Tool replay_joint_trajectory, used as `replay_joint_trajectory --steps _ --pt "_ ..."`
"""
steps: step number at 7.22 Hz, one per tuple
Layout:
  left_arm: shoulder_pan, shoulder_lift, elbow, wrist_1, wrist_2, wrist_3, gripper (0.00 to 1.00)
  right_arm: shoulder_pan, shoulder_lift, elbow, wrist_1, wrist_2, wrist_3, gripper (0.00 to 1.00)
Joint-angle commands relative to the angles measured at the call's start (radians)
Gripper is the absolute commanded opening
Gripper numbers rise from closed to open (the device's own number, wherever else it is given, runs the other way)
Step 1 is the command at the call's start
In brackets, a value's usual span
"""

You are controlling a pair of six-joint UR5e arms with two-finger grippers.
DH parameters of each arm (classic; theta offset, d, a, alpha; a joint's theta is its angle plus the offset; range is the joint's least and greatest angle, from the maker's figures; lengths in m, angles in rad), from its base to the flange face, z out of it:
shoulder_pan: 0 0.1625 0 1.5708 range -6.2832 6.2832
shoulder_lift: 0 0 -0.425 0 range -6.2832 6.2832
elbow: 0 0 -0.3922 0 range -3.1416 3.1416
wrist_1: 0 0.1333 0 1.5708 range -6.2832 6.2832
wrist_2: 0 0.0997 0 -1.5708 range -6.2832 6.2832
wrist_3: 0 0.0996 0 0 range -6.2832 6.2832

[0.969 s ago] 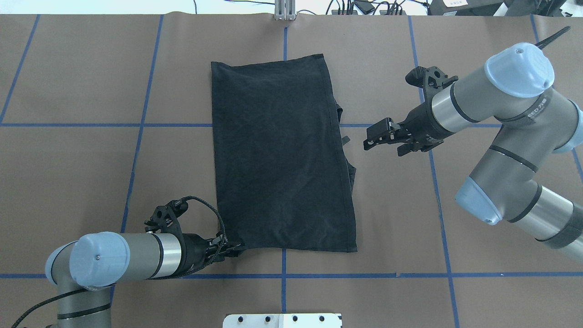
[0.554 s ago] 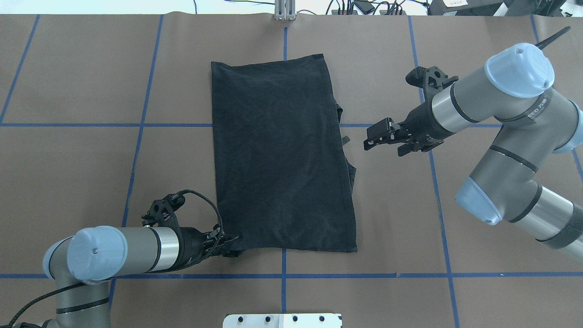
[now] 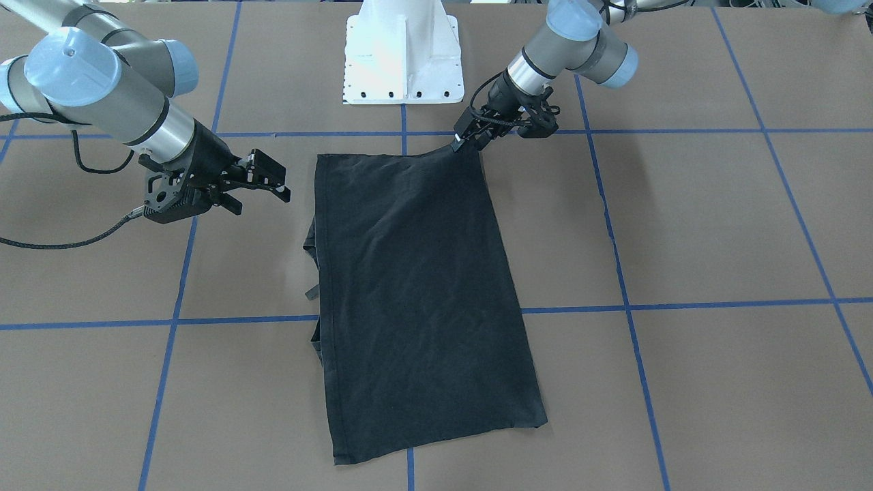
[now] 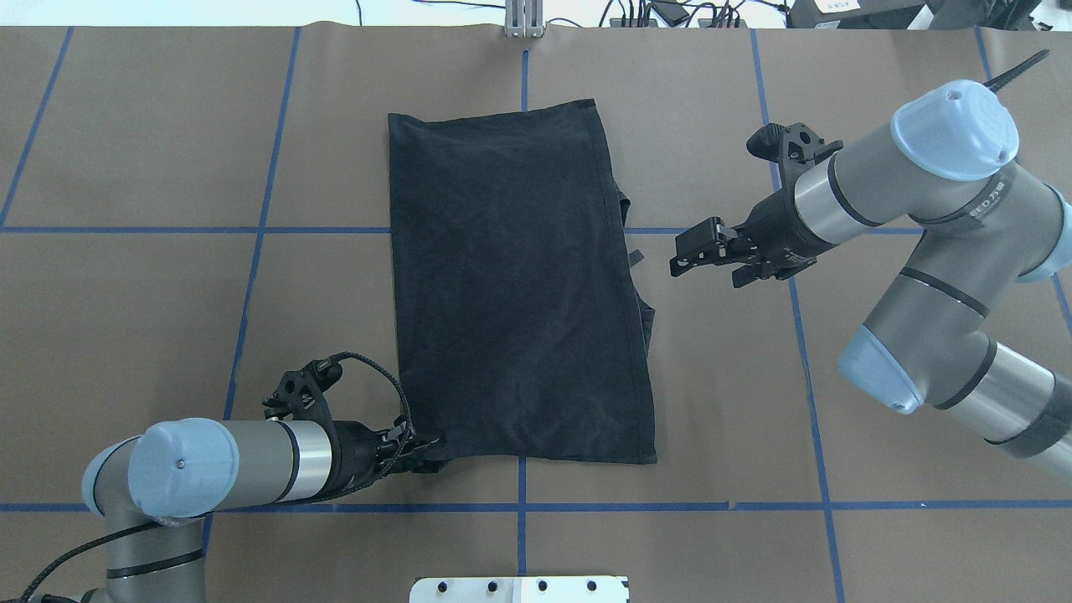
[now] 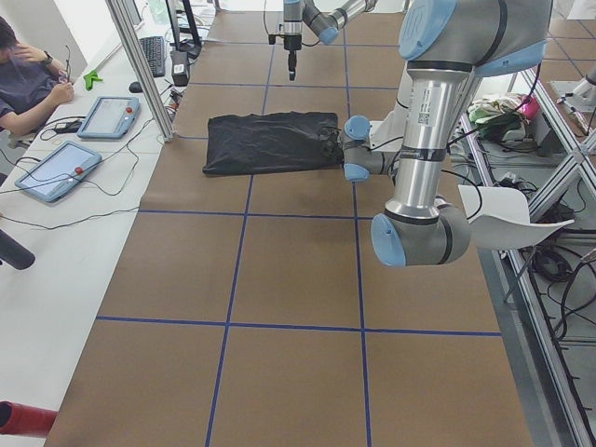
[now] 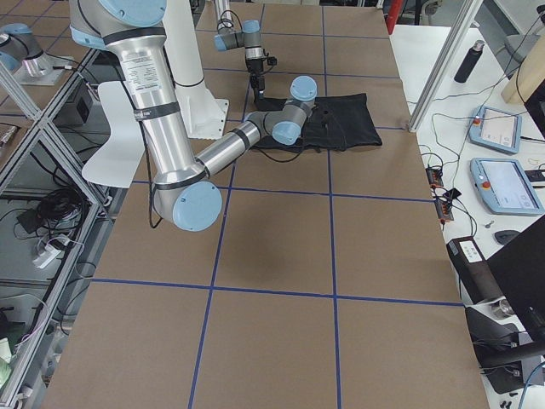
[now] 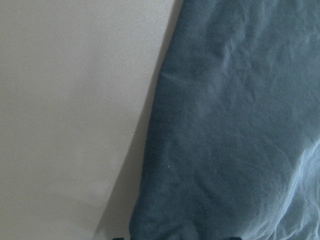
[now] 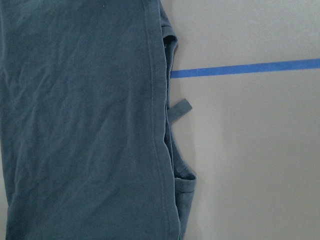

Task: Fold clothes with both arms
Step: 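Grasp the near corner with the left gripper while the right gripper lowers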

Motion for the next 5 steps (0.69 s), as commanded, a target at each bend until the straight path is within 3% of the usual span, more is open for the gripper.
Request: replay_joint_trajectory --steps 1,5 --pt "-0.001 -0.001 -0.012 0.0 0.0 -0.002 0.0 0.0 -0.007 -0.001 0.0 0.001 -0.002 0.99" --pt "-0.021 0.002 -0.048 0.002 -0.011 0.006 0.0 -0.029 -0.03 0.012 0.006 0.0 0.062 0.99"
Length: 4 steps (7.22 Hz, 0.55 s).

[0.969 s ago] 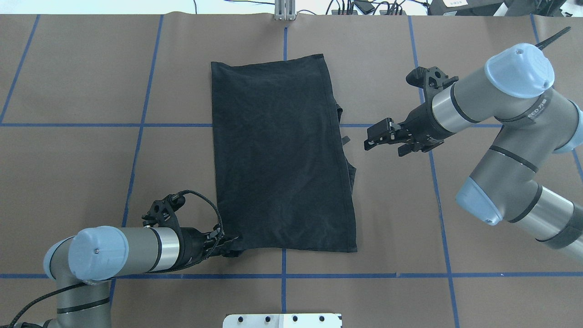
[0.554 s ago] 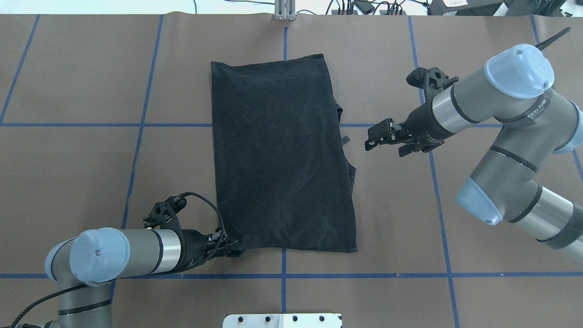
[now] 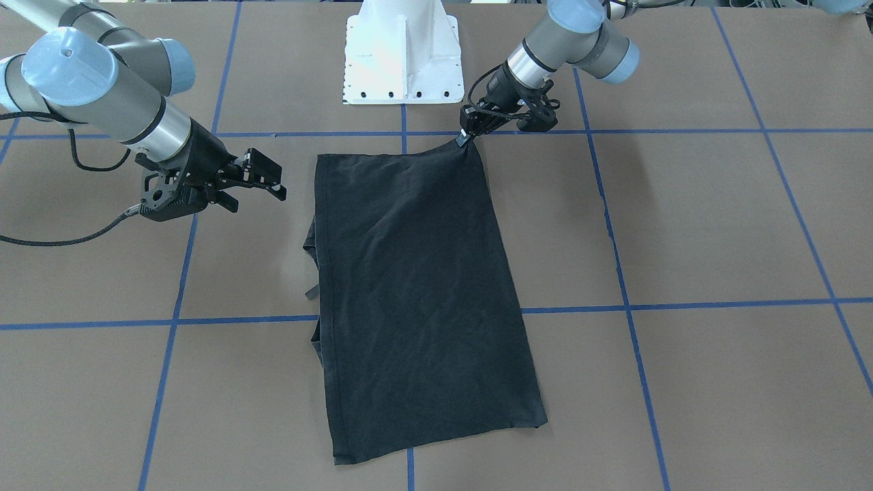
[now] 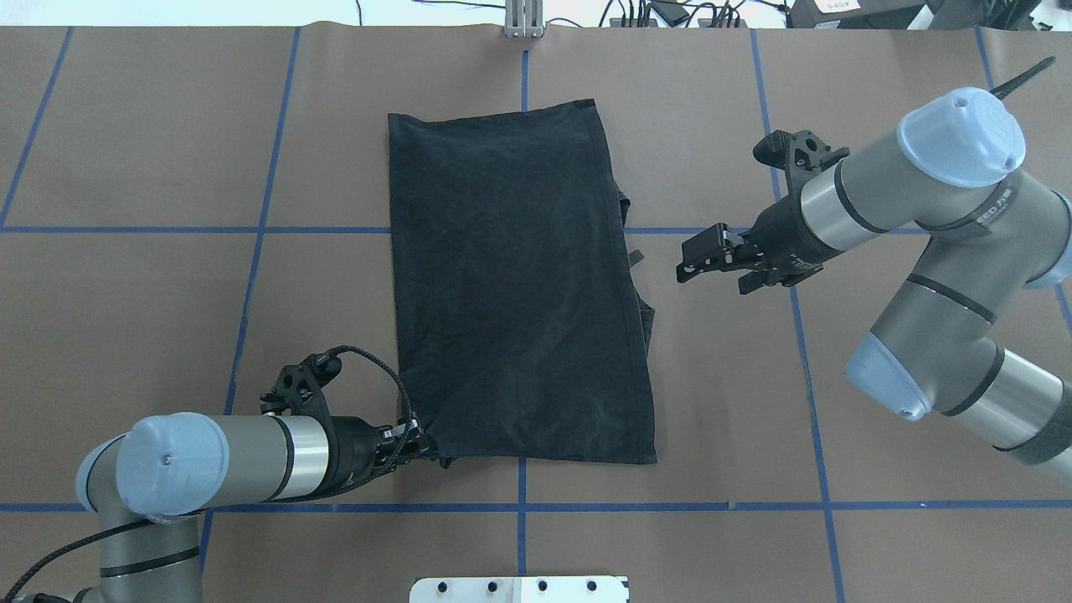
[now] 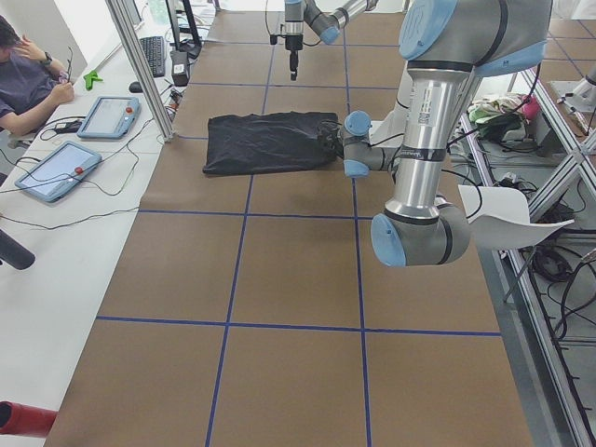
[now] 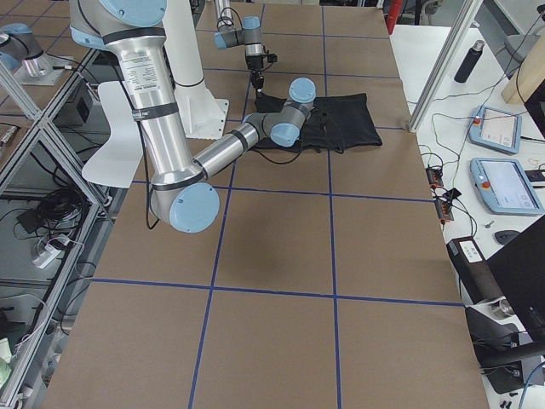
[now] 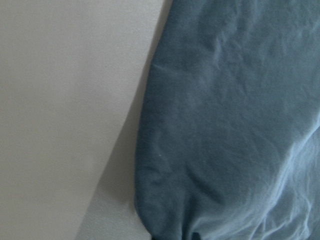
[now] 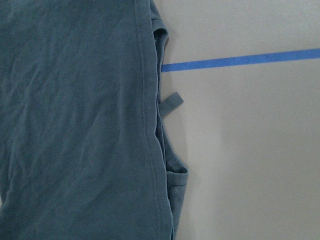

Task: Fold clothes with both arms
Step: 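Grasp the near corner with the left gripper while the right gripper lowers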

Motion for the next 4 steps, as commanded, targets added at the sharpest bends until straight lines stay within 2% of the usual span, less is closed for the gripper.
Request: replay_joint_trajectory --steps 1,2,4 --pt "-0.014 0.001 -0.02 -0.001 0.002 0.006 0.0 -0.059 -0.006 0.0 0.008 -0.01 0.095 0.99" --pt "-0.021 0.001 -0.022 -0.001 0.003 0.007 0.0 -0.105 -0.009 0.002 0.009 -0.046 0.132 0.99" --pt "-0.023 0.002 -0.034 -0.001 0.009 0.007 0.0 -0.258 -0.008 0.0 0.014 -0.205 0.207 0.99"
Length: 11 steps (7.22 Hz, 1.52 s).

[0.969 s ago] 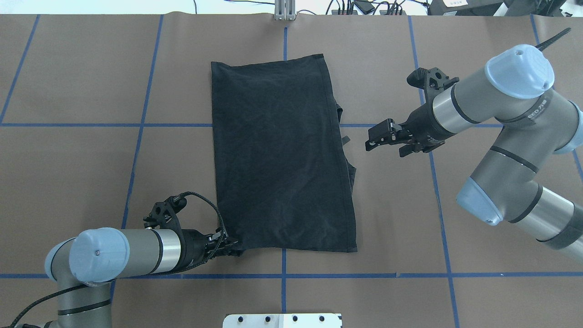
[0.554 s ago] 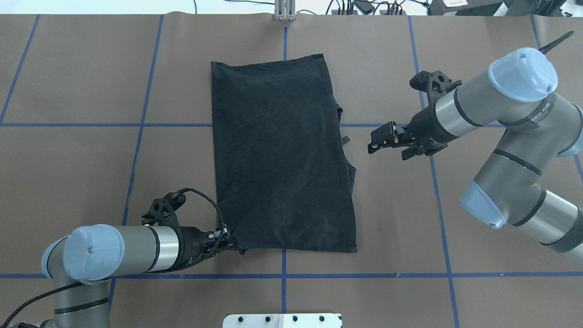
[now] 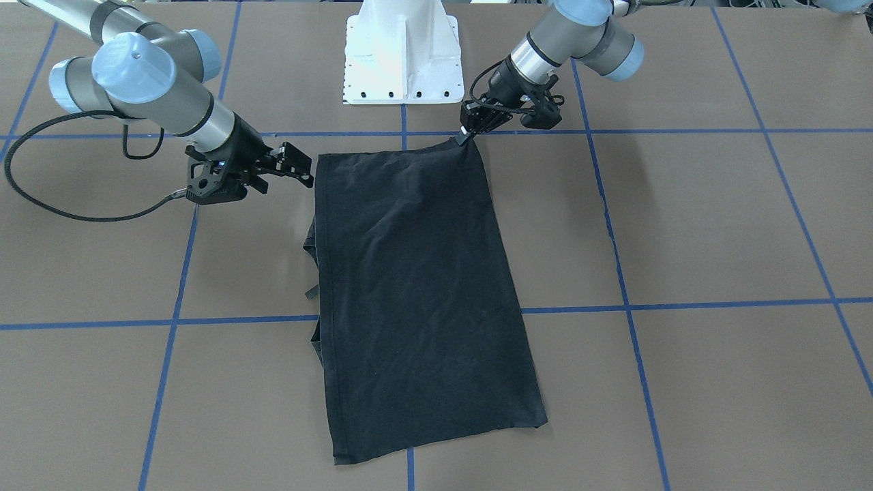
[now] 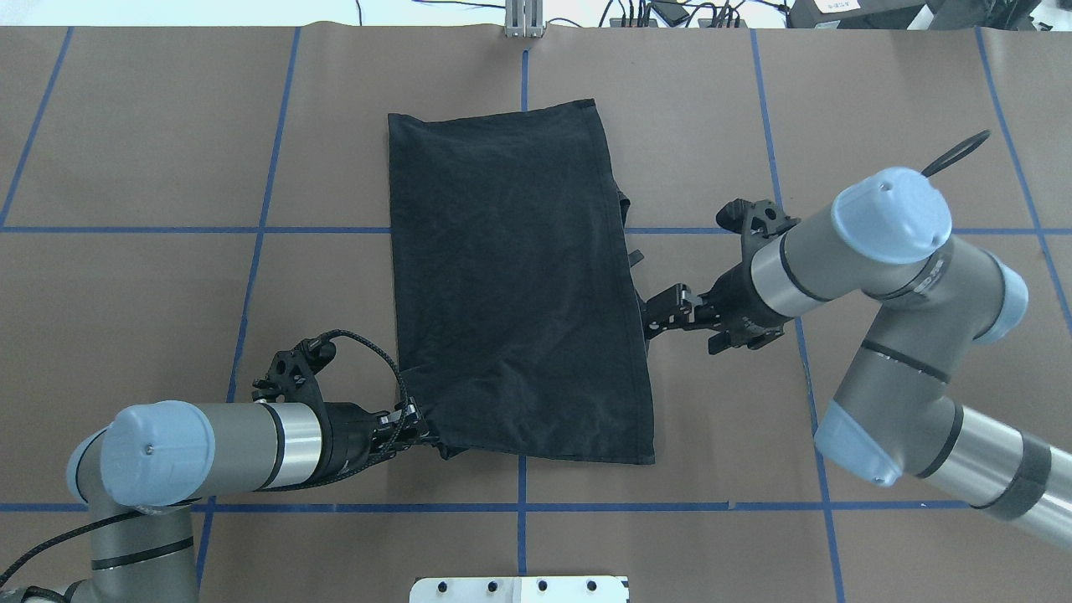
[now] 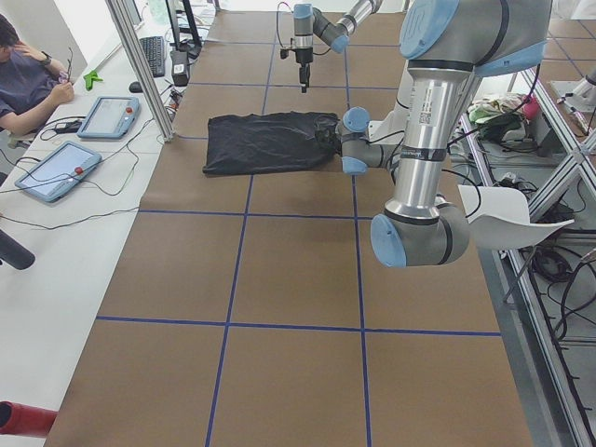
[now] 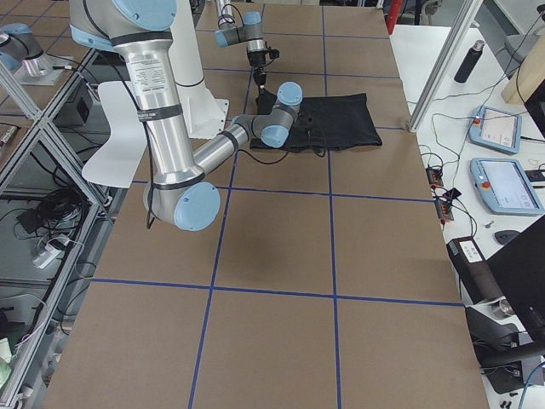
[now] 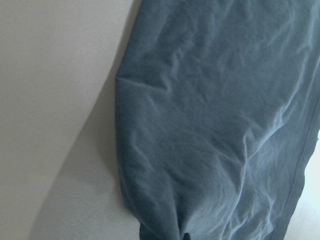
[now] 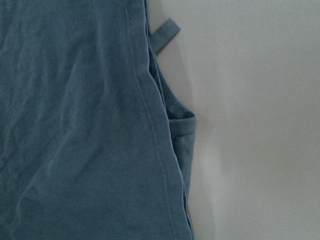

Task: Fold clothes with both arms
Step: 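Grasp the shirt's other near corner with the right gripper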

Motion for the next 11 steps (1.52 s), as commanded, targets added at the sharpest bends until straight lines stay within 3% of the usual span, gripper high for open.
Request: replay_joint_trajectory --steps 1,11 --pt "-0.001 0.003 -0.008 0.0 0.007 -0.001 0.0 -0.125 0.003 -0.004 0.0 -0.123 0.036 0.99" --pt "0.005 0.01 0.001 0.005 0.007 -0.006 0.0 -0.15 0.018 -0.047 -0.017 -0.115 0.036 0.99"
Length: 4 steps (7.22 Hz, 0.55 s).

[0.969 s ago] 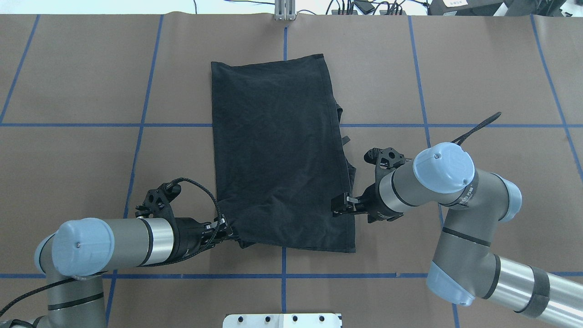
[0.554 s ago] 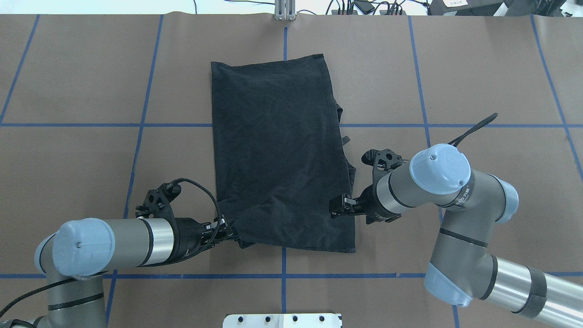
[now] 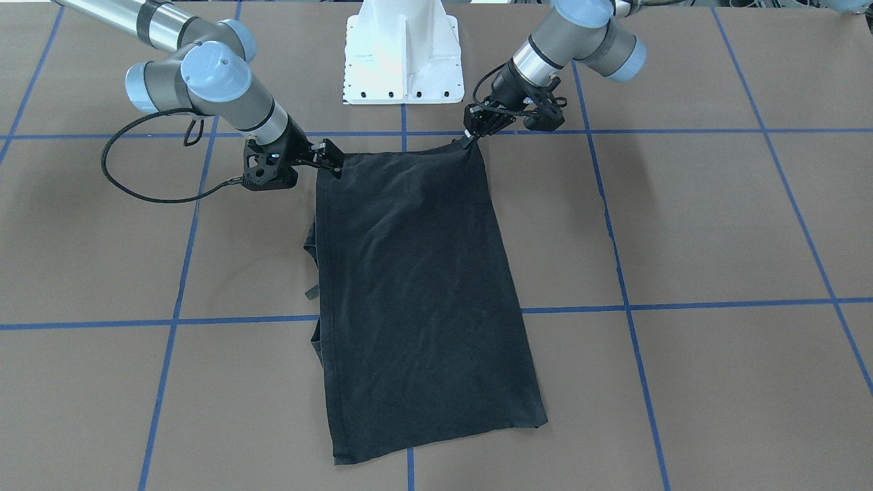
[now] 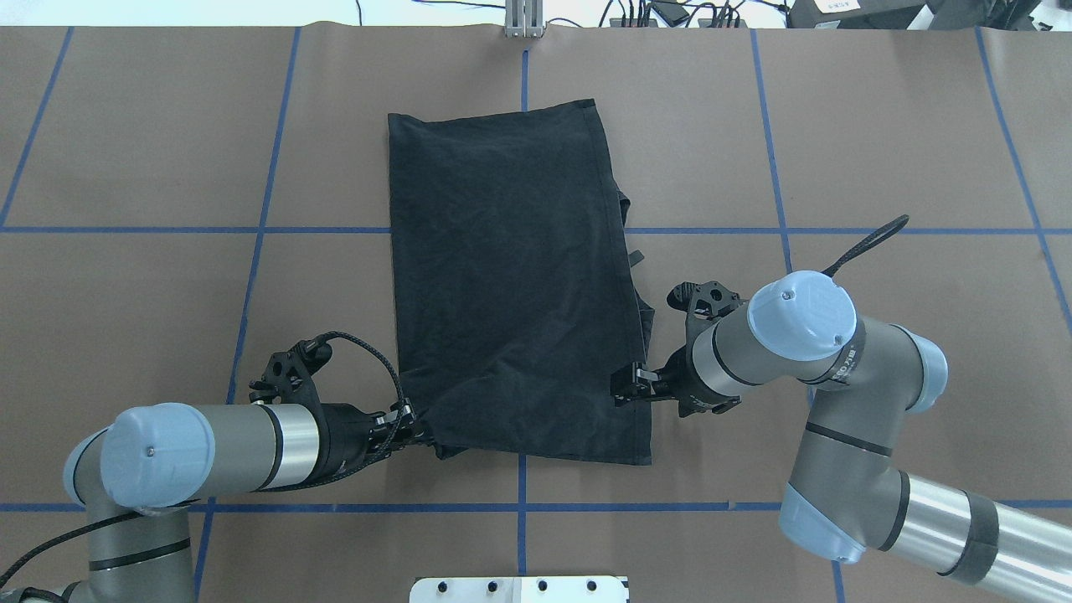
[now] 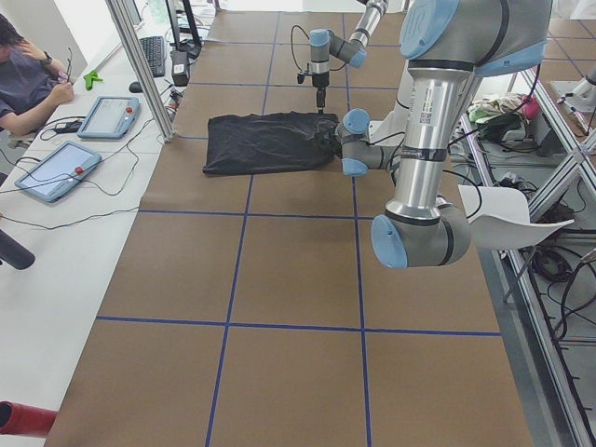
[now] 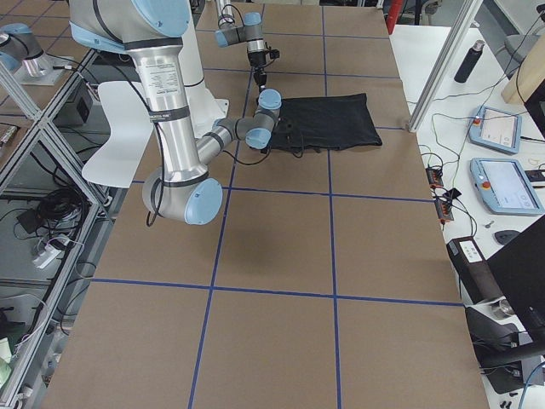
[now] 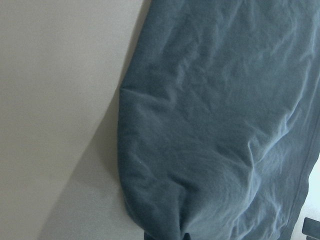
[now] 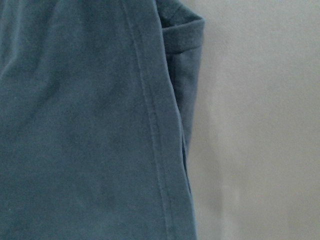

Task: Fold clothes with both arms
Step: 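Grasp the shirt's other near corner with the right gripper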

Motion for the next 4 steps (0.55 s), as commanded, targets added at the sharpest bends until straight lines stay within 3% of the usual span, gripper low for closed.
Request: replay_joint_trajectory --steps 1,4 --pt "0.0 0.004 -0.007 0.0 -0.001 -0.007 0.0 -0.006 0.004 0.002 0.001 0.002 0.002 0.99" --pt "0.0 0.003 -0.015 0.0 -0.001 -0.007 0.0 -0.034 0.01 -0.001 0.001 -0.003 0.018 0.99"
